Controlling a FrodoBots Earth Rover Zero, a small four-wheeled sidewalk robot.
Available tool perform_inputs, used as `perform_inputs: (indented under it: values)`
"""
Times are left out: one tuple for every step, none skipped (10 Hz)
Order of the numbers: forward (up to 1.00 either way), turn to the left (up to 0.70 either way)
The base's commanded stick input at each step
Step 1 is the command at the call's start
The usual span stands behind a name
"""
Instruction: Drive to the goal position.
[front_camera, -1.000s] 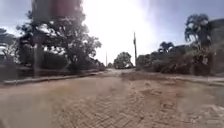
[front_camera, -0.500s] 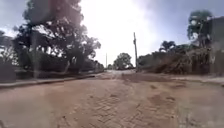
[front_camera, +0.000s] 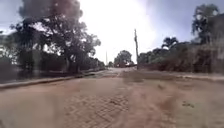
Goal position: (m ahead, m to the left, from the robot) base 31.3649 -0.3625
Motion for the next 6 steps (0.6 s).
perform_inputs:
  values:
    - [1.0, 0.0]
    - [1.0, 0.0]
    - [1.0, 0.0]
    - [1.0, 0.0]
    - [1.0, 0.0]
    - [1.0, 0.0]
